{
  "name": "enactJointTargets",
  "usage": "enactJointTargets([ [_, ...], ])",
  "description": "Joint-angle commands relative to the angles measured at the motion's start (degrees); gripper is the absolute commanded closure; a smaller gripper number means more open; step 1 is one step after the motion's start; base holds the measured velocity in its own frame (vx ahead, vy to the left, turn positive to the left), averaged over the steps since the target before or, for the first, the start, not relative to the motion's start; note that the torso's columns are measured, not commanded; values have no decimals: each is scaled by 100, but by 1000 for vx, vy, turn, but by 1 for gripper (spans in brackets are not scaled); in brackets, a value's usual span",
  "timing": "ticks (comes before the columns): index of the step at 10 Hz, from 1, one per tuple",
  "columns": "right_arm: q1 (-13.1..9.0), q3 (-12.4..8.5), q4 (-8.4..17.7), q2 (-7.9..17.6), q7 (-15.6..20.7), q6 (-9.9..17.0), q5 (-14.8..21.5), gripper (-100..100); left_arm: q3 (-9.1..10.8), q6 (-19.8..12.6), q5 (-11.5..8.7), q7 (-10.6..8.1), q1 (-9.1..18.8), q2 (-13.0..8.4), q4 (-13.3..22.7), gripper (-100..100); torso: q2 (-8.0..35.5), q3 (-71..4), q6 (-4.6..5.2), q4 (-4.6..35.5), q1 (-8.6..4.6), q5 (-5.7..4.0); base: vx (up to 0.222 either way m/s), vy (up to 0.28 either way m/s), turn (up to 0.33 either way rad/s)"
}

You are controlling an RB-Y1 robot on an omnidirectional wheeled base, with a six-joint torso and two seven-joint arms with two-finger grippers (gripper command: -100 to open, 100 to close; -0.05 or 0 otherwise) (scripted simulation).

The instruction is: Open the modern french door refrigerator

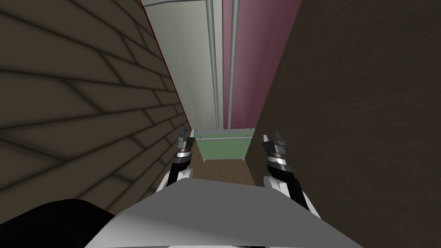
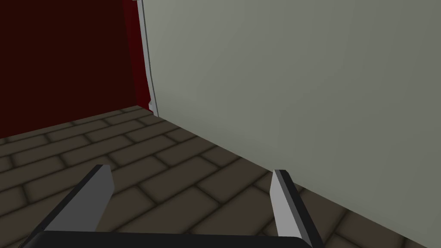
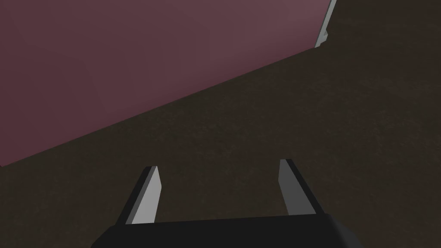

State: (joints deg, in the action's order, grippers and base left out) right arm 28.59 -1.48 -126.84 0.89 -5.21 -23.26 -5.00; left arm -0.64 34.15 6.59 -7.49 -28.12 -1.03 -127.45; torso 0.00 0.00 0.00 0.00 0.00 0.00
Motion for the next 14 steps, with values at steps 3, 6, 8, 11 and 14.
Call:
enactJointTargets([
  [3,0,0,-1,0,0,0,0,0,0,0,0,0,0,0,-1,0,1003,-2014,0,1006,0,0,0,0,0],
  [6,0,0,-1,0,0,-1,0,0,0,0,0,0,0,0,-1,0,2269,-4536,0,2268,0,0,0,0,0],
  [8,0,0,-2,0,0,-1,0,0,0,1,0,0,0,0,-2,0,3116,-6227,0,3114,0,0,0,0,0],
  [11,1,0,0,0,0,0,0,0,14,128,-22,9,50,-268,226,-100,4149,-8317,0,4148,-1,0,23,-6,2],
  [14,1,0,1,0,0,0,0,0,36,340,-57,24,130,-467,590,-100,4220,-8460,0,4225,-3,-1,55,-20,3],
])
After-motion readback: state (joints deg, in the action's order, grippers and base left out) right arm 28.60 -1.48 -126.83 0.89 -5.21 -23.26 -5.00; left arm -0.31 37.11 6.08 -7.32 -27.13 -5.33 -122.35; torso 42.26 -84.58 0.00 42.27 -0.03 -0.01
